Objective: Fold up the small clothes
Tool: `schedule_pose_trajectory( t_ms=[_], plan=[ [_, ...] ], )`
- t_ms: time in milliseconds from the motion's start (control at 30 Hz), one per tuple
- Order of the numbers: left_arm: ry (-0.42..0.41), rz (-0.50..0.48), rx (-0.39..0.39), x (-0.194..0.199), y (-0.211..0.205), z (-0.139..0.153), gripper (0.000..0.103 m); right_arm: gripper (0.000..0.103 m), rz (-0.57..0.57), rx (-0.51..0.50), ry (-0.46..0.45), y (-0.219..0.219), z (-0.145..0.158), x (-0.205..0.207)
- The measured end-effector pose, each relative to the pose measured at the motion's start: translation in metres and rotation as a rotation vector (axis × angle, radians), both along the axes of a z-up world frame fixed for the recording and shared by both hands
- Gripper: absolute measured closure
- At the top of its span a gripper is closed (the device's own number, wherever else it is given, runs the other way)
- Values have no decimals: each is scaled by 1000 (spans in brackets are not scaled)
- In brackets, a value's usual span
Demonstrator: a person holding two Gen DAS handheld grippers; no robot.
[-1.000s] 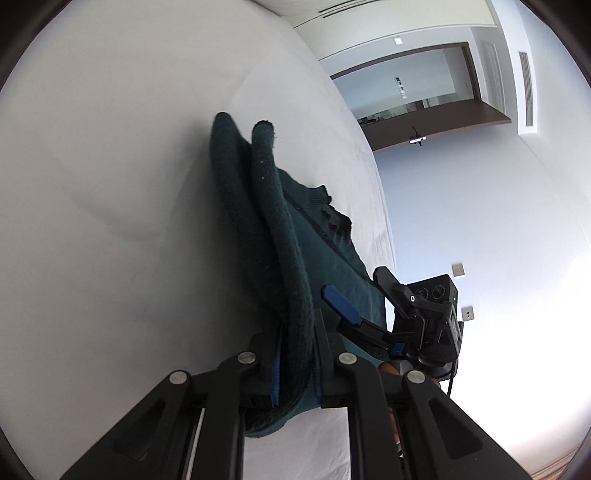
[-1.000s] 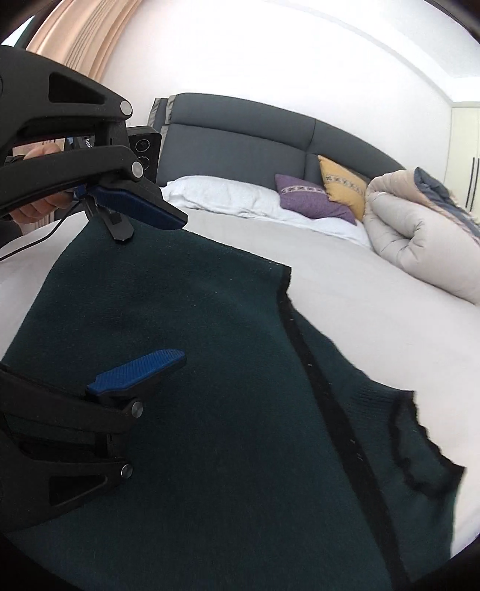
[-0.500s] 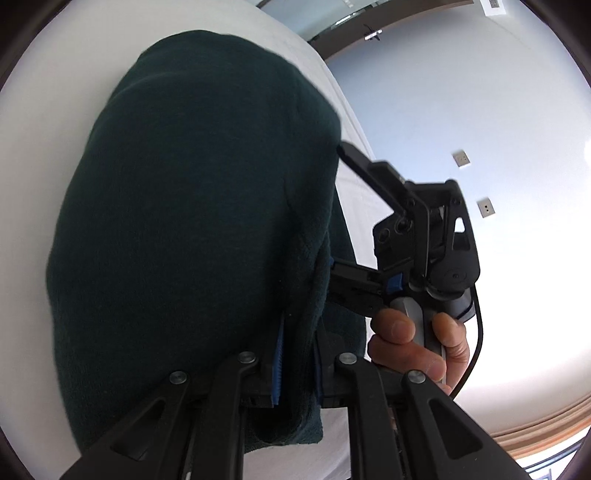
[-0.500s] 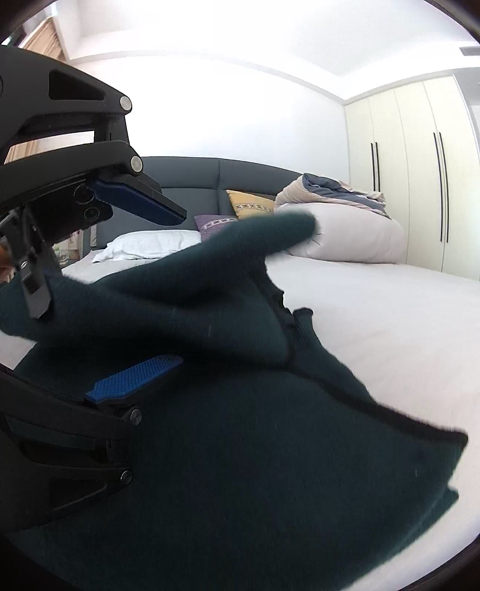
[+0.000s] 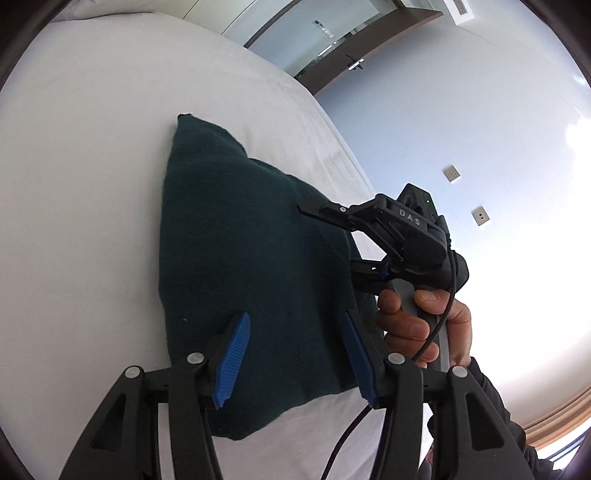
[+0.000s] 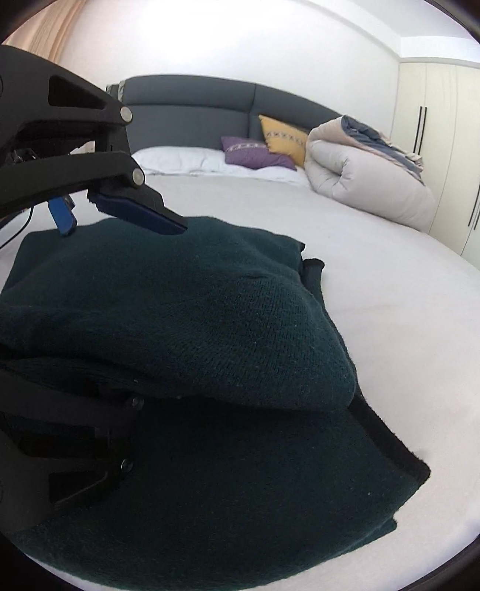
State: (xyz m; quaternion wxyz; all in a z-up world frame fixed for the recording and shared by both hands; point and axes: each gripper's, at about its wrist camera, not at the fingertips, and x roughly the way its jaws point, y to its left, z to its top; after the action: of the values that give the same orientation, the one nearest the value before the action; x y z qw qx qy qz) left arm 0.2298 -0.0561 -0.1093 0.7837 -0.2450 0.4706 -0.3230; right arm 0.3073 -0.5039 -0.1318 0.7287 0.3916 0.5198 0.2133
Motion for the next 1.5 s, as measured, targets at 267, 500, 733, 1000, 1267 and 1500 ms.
schedule_pose_trajectory(
  t_ms=[267, 500, 733, 1000, 1267, 1500],
  plan=[
    [-32, -33, 15, -4, -10, 4, 49, 91, -12, -141, -83, -19, 44, -2],
    [-27, -97, 115, -9, -50, -12, 42, 86, -77, -218, 50, -96, 11, -3],
    [-32, -104, 152, -15, -50, -17, 41, 55, -165, -30, -16, -118, 12, -70],
    [-24, -97, 179, -2, -89, -15, 40, 90, -91, -200, -22, -101, 20, -131],
    [-25, -115, 209, 1, -102, -21, 38, 91, -119, -210, -28, -127, 15, -155],
    [-45, -89, 177, -3, -91, -8, 38, 86, -176, -60, -43, -143, -5, -163]
  ],
)
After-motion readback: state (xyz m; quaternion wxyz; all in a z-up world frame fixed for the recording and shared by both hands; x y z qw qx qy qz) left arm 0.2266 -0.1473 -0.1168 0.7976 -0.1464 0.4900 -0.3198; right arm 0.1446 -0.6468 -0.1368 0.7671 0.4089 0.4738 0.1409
